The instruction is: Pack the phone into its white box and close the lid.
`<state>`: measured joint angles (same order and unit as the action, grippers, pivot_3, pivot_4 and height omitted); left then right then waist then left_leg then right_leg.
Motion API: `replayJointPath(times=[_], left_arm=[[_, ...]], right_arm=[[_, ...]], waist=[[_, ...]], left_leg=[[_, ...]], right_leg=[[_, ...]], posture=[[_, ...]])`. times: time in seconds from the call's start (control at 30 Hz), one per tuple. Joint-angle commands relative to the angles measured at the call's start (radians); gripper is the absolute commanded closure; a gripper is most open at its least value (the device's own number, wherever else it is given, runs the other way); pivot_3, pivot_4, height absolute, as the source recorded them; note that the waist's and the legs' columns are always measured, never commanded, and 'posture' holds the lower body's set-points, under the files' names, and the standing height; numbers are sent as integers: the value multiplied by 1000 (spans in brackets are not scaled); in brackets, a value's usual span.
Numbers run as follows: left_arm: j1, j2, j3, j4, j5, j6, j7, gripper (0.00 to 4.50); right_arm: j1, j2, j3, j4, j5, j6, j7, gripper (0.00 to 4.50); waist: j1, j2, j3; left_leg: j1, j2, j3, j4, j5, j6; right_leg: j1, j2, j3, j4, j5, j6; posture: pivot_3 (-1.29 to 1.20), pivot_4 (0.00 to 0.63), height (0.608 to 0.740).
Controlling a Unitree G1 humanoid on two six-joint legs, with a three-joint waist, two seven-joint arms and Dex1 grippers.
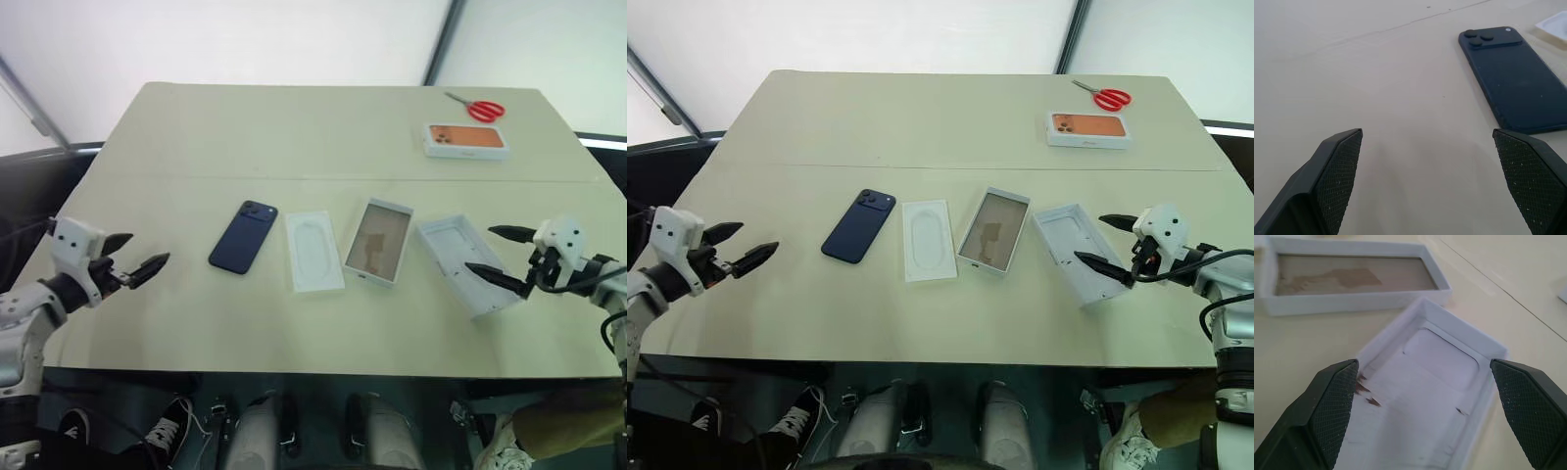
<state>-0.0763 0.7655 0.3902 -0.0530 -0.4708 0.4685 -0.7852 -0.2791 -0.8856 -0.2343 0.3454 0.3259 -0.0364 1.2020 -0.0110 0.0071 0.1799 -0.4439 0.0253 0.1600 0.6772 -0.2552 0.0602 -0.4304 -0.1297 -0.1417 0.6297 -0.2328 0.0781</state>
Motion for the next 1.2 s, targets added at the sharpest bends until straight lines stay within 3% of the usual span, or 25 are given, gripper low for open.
replayJointPath(times=[0.03,0.2,0.33,0.5,0.67,1.2], left_arm=[[-38,-35,-31,-135,-106,172,54,29],[-119,-118,-56,-207,-222,374,159,29],[-154,-265,-135,-244,-292,501,257,29],[-189,-412,-93,-233,-405,626,395,29],[-231,-482,-75,-192,-476,691,472,29],[-360,-568,-153,-2,-460,753,523,29]], right_arm=[[-17,-24,34,-168,20,31,30,0],[-49,-7,97,-288,7,71,24,0],[-138,39,178,-290,-16,71,22,0],[-163,79,207,-279,-24,75,3,0],[-166,99,225,-266,-39,62,-9,0],[-189,149,245,-273,-65,57,-57,0]], waist=[[0,0,0],[1,0,0],[1,-1,0],[4,-3,1],[4,-3,1],[24,-3,1]], left_leg=[[0,0,0,0,0,0],[0,0,0,1,0,0],[1,0,0,2,1,0],[0,1,0,4,2,3],[1,1,0,4,2,3],[1,1,-1,6,3,3]], right_leg=[[2,0,0,0,0,0],[3,1,0,1,2,3],[4,2,0,1,2,4],[5,3,-1,2,2,4],[6,4,-1,2,2,4],[7,7,-1,2,2,4]], posture=[[0,150,738],[0,150,738],[0,150,738],[0,150,738],[0,150,738],[0,150,738]])
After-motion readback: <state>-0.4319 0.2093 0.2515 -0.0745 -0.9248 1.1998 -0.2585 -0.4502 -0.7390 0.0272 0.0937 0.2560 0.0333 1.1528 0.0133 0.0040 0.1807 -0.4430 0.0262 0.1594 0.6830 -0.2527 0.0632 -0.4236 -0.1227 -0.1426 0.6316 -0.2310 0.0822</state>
